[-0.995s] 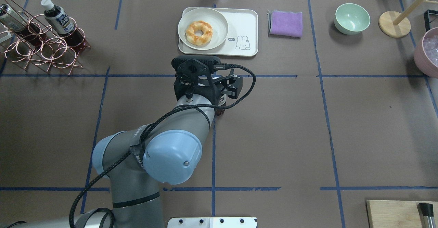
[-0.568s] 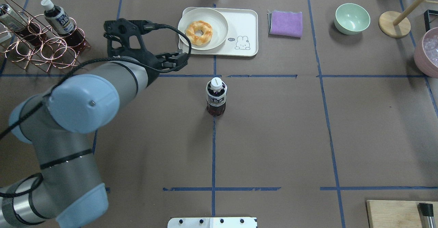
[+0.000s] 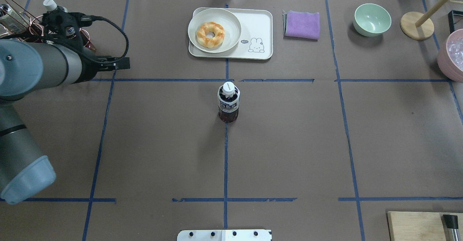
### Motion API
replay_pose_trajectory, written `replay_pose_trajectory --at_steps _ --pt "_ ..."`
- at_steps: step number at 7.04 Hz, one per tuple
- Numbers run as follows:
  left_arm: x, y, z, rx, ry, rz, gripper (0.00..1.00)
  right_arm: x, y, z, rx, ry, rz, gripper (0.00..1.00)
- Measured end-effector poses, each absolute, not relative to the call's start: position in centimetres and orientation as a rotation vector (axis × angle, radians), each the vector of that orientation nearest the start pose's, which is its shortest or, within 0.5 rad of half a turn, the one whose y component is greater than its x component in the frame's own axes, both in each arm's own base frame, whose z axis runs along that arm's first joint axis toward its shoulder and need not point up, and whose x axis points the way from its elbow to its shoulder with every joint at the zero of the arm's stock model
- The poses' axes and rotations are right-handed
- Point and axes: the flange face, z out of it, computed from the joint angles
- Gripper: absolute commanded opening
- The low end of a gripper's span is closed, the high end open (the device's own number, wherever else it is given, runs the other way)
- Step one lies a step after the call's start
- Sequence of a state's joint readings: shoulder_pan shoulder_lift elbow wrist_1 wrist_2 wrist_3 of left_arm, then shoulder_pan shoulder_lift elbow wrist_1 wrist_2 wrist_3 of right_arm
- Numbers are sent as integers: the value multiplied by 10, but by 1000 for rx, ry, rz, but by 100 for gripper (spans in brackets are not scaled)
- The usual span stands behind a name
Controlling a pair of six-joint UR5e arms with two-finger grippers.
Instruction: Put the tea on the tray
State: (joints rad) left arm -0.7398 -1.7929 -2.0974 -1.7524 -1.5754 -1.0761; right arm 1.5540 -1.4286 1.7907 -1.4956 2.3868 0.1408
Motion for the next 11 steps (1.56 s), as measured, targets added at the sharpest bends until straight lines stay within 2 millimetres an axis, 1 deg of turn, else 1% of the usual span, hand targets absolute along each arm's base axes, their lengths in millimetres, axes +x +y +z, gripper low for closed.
replay_pose_trajectory --at_steps 1,2,3,4,5,6,7,8,9,11 --pt "270 -446 317 519 712 -196 100 27 -552 435 370 -806 -70 100" --pt "243 -443 337 480 697 -174 100 -6 -553 403 370 -819 -46 100" --pt "212 -442 355 420 707 -145 100 -50 -552 364 358 -857 -22 100" --pt "184 -440 373 378 707 -114 100 -92 -550 331 342 -890 -9 100" --pt "163 -437 391 355 694 -83 100 -132 -548 301 316 -913 -7 100" --pt "151 -434 404 338 683 -57 100 -170 -546 272 282 -921 -5 100" --pt "145 -431 412 315 691 -42 100 -216 -541 236 260 -914 17 100" --pt "140 -429 415 294 710 -37 100 -268 -527 202 260 -906 53 100" --pt "136 -428 418 280 721 -34 100 -311 -510 175 268 -908 80 100" --pt "125 -430 426 287 710 -8 100 -374 -474 132 282 -932 134 100"
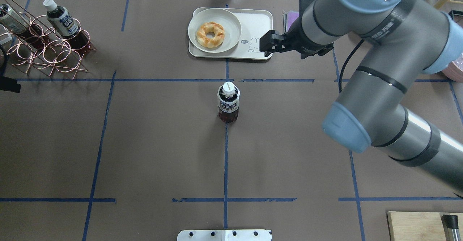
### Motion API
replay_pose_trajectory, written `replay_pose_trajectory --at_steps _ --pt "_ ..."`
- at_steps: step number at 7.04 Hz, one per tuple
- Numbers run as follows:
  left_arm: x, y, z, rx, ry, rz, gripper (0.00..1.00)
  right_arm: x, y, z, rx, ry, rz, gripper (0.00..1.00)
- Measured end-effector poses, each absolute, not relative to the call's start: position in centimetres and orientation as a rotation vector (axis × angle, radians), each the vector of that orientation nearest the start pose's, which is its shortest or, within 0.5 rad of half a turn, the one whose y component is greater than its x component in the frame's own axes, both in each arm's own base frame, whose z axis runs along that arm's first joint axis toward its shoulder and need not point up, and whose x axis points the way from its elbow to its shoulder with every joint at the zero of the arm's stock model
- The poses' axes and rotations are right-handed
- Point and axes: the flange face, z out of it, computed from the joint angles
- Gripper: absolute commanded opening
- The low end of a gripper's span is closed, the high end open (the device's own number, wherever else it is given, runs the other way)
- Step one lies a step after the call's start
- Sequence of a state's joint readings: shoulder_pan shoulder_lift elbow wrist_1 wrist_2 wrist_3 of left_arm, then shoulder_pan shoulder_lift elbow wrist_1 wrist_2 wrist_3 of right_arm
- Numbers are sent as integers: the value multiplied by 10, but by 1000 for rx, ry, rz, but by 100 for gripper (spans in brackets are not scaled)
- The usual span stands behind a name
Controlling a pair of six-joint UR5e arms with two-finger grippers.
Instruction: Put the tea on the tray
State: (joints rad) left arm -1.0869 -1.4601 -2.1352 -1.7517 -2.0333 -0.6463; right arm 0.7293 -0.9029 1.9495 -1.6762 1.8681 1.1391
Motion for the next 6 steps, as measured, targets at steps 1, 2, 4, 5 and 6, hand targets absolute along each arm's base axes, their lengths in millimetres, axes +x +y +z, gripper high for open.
replay_pose_trajectory --at_steps 1,2,4,5,6 --pt "120 -430 430 290 703 -2 100 -402 -457 115 294 -933 158 100" --pt "116 -428 434 288 696 3 100 -427 -446 103 301 -921 167 99" --pt "114 -427 438 287 692 7 100 -466 -438 93 303 -881 167 97" --pt "113 -426 438 287 691 7 100 -476 -434 94 297 -868 161 93" --pt "113 -426 438 288 692 7 100 -485 -430 95 289 -857 152 87"
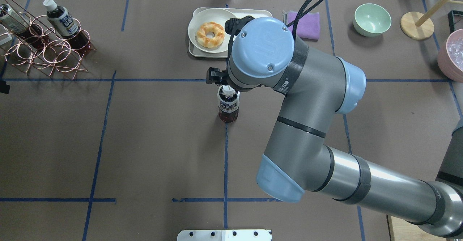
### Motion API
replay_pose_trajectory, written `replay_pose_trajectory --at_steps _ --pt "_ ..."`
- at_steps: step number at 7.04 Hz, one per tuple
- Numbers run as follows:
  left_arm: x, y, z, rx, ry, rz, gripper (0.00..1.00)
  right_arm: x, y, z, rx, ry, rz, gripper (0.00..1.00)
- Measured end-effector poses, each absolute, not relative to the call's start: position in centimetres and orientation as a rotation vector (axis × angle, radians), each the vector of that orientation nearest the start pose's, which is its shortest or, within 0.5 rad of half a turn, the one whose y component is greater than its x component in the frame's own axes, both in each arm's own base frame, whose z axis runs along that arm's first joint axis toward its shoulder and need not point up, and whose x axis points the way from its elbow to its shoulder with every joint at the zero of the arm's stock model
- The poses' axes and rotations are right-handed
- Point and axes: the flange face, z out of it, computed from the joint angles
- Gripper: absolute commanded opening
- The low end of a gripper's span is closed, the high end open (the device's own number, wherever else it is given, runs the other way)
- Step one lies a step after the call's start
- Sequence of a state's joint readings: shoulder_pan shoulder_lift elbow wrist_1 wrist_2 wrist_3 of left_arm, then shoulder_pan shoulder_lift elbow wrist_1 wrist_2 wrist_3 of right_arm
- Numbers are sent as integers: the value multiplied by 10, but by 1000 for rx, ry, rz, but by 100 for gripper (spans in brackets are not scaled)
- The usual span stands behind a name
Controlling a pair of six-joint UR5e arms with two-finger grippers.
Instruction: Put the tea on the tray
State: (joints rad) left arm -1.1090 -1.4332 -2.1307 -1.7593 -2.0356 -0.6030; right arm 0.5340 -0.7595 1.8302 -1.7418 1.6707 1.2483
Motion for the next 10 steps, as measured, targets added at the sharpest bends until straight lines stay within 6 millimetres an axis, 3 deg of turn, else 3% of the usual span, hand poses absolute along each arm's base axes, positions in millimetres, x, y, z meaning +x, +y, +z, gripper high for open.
replay_pose_trajectory --at_steps 3,6,8,10 --pt "112 -426 440 289 689 7 100 -504 -428 93 272 -834 139 62" --pt "109 -427 442 290 684 4 100 -509 -427 93 267 -829 133 50" --pt "107 -429 445 291 679 6 100 -509 -427 92 267 -829 132 37" --pt "107 -430 448 289 677 7 100 -509 -427 91 266 -822 131 5"
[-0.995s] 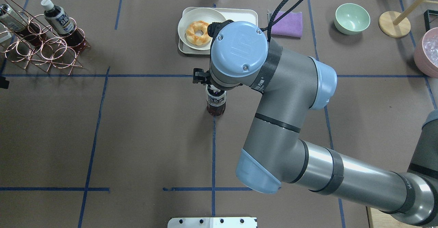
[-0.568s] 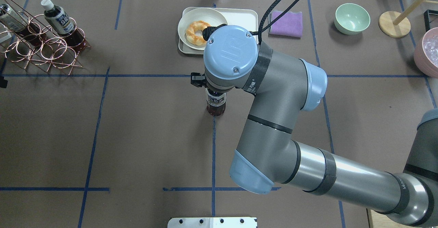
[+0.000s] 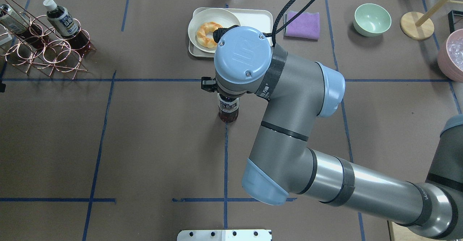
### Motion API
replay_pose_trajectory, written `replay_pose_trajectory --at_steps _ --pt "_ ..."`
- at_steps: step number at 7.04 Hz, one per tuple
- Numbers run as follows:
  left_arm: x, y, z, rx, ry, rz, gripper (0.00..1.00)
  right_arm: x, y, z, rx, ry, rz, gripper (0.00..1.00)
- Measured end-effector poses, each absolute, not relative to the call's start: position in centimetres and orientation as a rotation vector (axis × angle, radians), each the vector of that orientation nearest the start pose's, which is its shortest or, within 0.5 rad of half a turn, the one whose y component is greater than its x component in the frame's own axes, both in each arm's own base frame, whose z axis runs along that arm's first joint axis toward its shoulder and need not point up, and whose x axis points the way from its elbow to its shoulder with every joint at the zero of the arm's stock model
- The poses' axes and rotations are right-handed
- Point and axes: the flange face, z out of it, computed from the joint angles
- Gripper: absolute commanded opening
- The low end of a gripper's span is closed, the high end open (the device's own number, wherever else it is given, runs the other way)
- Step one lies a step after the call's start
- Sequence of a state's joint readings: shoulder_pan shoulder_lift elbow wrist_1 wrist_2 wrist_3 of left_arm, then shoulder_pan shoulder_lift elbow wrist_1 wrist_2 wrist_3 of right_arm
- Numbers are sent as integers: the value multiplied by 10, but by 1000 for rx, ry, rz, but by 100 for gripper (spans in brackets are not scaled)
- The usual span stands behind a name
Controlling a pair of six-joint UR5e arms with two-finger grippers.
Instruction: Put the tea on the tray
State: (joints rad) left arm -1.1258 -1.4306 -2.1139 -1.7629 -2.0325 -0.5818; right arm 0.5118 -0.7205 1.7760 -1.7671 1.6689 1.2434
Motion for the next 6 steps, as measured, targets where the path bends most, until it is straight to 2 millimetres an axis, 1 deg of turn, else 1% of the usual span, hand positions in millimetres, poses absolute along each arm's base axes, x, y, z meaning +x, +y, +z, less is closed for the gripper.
replay_pose_trajectory --at_steps 1,2,3,4,5,6 --pt "107 -431 448 288 676 6 100 -508 -428 88 261 -806 133 1" --pt "107 -431 448 289 676 6 100 -505 -428 78 259 -781 139 0" --pt "107 -432 447 291 677 6 100 -501 -428 69 264 -763 146 0" --pt "107 -433 446 293 678 7 100 -493 -432 63 277 -756 160 0" --pt "107 -433 445 296 679 7 100 -479 -446 60 297 -755 183 0" --pt "108 -434 444 297 681 8 100 -459 -469 58 328 -756 207 0"
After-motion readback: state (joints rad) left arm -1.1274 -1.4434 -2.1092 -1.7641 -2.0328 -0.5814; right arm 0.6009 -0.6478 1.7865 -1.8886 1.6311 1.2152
